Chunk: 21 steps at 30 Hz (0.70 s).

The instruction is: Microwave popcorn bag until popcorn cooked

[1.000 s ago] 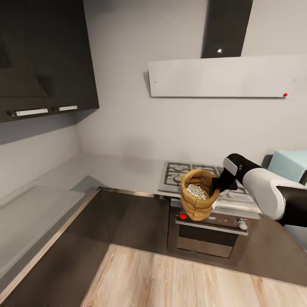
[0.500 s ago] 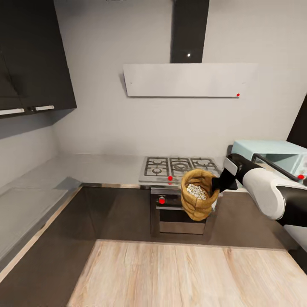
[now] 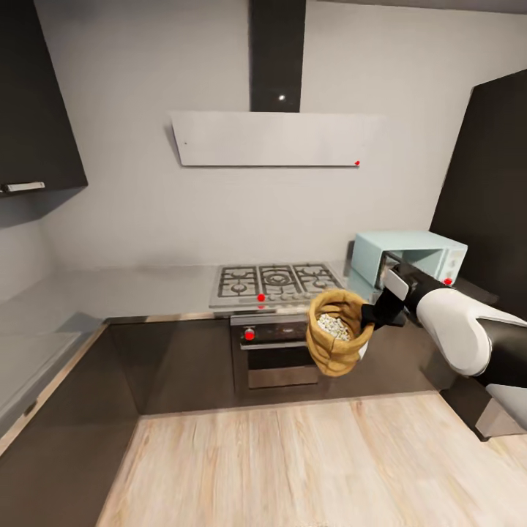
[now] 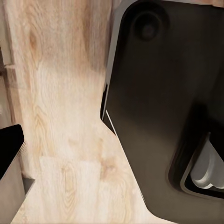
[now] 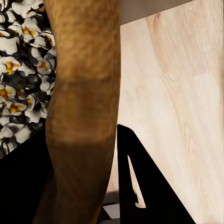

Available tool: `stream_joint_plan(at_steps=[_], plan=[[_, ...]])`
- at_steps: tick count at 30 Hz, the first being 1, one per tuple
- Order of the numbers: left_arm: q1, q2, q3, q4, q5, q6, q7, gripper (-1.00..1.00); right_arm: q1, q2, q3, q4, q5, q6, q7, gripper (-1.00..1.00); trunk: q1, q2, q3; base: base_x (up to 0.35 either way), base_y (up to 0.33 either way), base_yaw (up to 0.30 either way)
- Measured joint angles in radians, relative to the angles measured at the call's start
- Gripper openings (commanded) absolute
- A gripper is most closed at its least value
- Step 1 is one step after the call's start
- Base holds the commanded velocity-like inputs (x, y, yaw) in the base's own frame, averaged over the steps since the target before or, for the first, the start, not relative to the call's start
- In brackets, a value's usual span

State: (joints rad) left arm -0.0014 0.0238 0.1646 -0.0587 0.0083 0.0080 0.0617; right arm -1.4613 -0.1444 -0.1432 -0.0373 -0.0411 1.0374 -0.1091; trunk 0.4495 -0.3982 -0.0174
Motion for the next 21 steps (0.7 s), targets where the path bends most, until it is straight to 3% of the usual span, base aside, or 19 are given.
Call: stream_joint_plan(at_steps=[13, 21], plan=[[0.000, -0.001, -0.001, 0.000, 0.000, 0.000, 0.000, 1.00, 0.000, 0.000, 0.000, 0.000, 0.000, 0.000, 0.000, -1.00, 0.000, 0.000, 0.000, 0.000, -0.007, -0.298], [0.000, -0.001, -0.002, 0.000, 0.000, 0.000, 0.000, 1.00, 0.000, 0.000, 0.000, 0.000, 0.000, 0.000, 0.000, -1.00, 0.000, 0.000, 0.000, 0.000, -0.254, -0.298]])
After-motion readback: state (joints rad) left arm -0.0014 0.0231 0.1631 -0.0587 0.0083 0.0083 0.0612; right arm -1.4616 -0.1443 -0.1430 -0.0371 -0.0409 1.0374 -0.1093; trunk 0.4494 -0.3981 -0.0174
